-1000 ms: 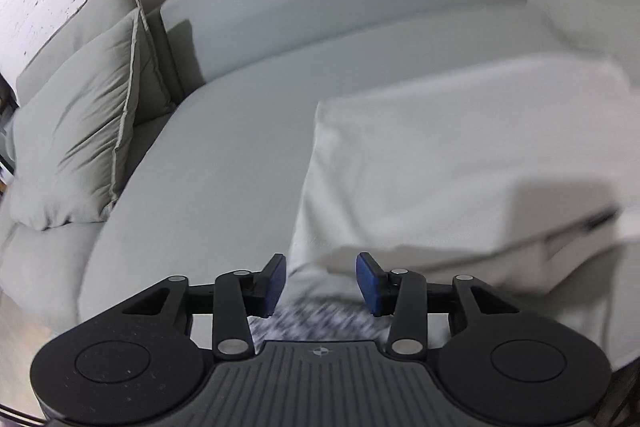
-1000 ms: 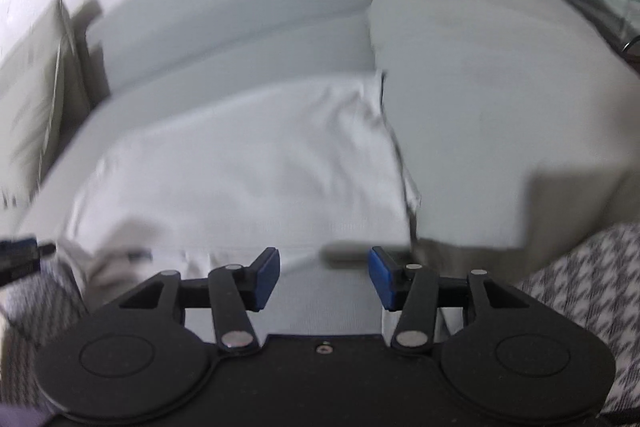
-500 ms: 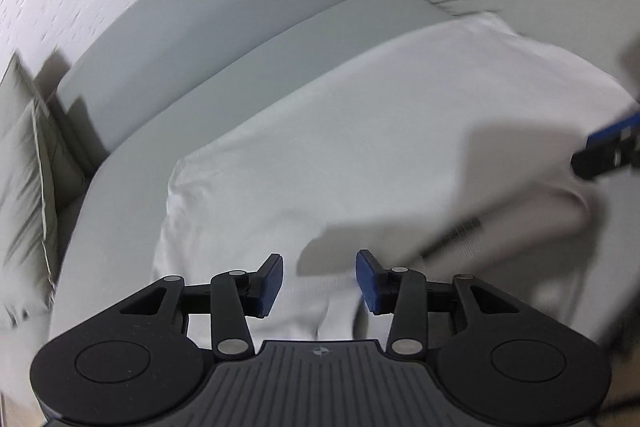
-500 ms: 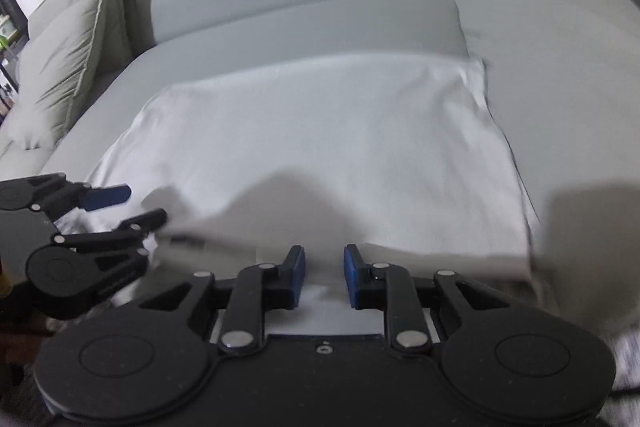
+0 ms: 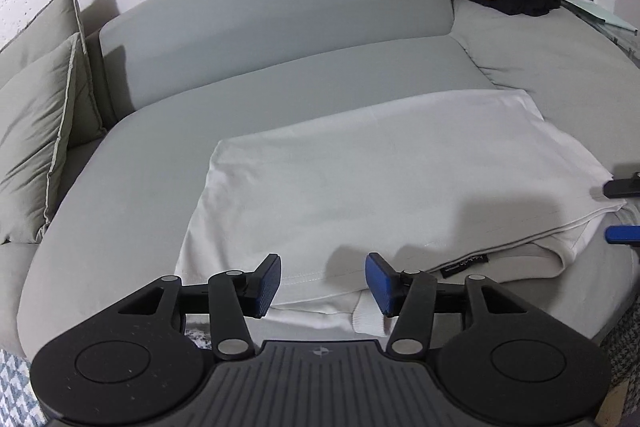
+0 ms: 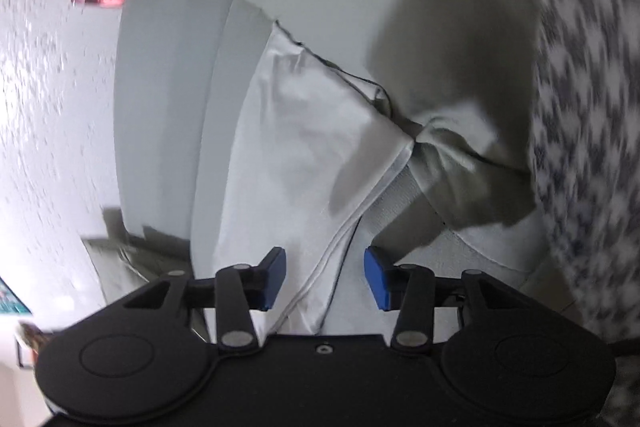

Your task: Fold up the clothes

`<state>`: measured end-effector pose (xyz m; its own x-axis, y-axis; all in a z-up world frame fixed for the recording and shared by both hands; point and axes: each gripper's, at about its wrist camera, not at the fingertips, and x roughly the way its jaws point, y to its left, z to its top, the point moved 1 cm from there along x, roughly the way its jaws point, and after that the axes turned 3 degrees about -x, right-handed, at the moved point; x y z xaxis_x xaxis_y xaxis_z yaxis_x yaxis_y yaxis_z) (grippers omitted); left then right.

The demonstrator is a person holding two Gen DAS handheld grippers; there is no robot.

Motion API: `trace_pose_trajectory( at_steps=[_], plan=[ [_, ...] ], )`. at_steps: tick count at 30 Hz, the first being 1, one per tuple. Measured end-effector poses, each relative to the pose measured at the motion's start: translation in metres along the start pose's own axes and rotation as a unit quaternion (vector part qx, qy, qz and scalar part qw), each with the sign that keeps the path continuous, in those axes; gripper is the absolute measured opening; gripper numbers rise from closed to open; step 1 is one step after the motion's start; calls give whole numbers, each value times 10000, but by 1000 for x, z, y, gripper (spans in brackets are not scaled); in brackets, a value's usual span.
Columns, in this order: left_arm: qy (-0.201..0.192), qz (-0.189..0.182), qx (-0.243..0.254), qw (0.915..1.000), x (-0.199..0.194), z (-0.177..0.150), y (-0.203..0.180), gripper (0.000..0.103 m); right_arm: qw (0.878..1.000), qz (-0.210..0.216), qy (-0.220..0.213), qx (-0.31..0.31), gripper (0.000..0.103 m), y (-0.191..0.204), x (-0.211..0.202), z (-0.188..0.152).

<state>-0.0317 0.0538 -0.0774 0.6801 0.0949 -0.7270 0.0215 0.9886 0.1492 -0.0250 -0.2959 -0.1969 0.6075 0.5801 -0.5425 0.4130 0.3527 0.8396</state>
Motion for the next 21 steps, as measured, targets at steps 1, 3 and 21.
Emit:
trace_pose_trajectory(
  at_steps=[1, 3, 21],
  plan=[
    [12, 9, -44, 10000, 0, -1, 1, 51, 9999, 99, -67, 48, 43, -2, 3, -1],
    [39, 39, -143, 9999, 0, -2, 3, 51, 9995, 198, -189, 162, 42, -5, 10, -2],
    [873, 906, -255, 9917, 66, 0, 64, 35, 9850, -445, -1656, -193, 11, -7, 21, 28]
  ],
)
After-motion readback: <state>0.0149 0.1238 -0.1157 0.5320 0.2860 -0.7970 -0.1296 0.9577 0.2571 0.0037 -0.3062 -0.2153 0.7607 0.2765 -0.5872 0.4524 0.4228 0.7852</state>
